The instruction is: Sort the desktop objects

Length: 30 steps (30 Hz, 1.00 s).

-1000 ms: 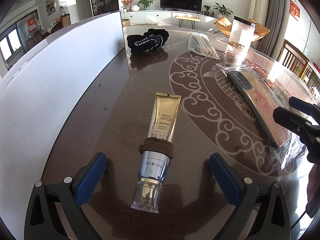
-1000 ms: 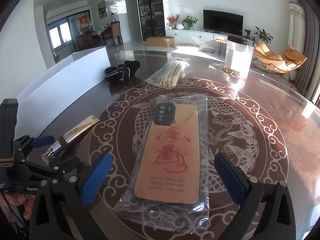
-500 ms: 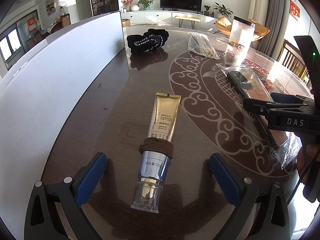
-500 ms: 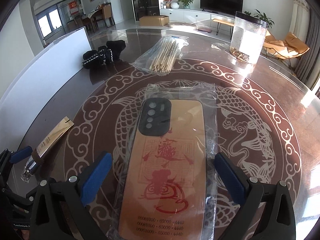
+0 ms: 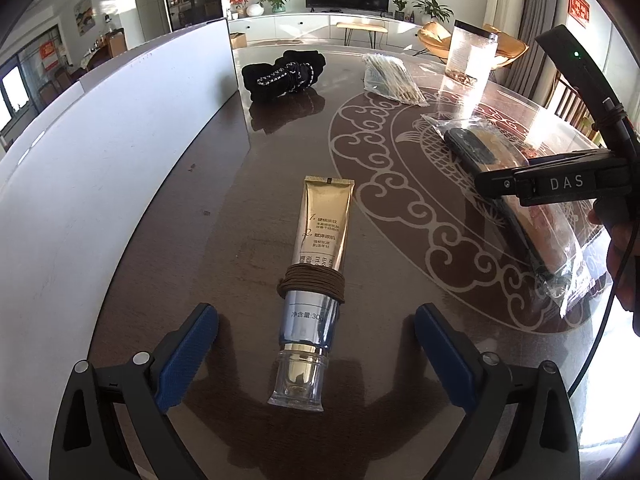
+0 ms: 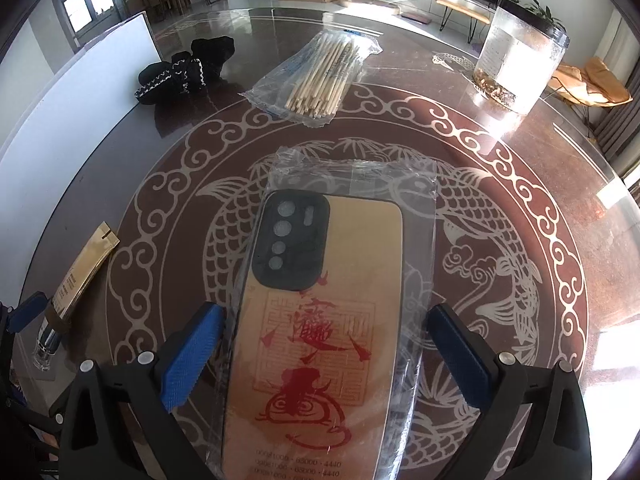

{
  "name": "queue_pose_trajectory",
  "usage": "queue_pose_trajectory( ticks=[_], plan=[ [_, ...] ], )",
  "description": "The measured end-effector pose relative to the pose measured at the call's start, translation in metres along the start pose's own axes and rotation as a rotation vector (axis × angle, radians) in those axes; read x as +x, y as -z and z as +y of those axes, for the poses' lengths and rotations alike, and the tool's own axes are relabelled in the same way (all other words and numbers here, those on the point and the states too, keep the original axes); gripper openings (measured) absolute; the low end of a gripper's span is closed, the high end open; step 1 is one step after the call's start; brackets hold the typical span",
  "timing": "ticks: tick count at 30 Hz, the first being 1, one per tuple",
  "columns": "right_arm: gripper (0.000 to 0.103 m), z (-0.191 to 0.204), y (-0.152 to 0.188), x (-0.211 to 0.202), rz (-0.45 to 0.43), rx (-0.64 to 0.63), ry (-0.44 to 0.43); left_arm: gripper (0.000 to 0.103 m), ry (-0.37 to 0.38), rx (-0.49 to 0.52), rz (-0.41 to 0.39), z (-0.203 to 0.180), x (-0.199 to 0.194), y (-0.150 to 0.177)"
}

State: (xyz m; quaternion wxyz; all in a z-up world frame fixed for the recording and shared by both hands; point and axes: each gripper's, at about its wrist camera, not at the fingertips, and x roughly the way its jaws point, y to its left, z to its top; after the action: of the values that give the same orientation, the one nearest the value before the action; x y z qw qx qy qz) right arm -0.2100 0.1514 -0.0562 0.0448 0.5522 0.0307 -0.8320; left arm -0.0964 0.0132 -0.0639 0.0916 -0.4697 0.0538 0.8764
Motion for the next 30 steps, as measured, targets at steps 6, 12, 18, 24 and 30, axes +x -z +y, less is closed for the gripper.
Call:
queue_pose_trajectory(
  ticks=[6,12,18,24,30],
  plan=[
    [0.077,-0.002,0.027,-0.023,0.002,-0.009,-0.057,0.022,0.067,-0.013,-0.011,0.008,-0.023,0.010],
    [0.077,-0.008,0.063,-0.068,-0.059,0.015,-0.141,0.022,0.115,-0.099,-0.090,0.023,-0.066,0.023],
    [0.077,0.005,0.047,-0.115,-0.133,-0.017,-0.186,0.018,0.114,-0.142,-0.178,0.041,-0.112,0.015],
    [0.077,0.042,0.015,-0.161,-0.237,-0.088,-0.230,0.007,0.112,-0.138,-0.246,0.056,-0.145,0.010],
    [0.077,0.065,0.009,-0.187,-0.300,-0.107,-0.285,0.008,0.133,-0.099,-0.145,0.059,-0.134,0.019]
  ],
)
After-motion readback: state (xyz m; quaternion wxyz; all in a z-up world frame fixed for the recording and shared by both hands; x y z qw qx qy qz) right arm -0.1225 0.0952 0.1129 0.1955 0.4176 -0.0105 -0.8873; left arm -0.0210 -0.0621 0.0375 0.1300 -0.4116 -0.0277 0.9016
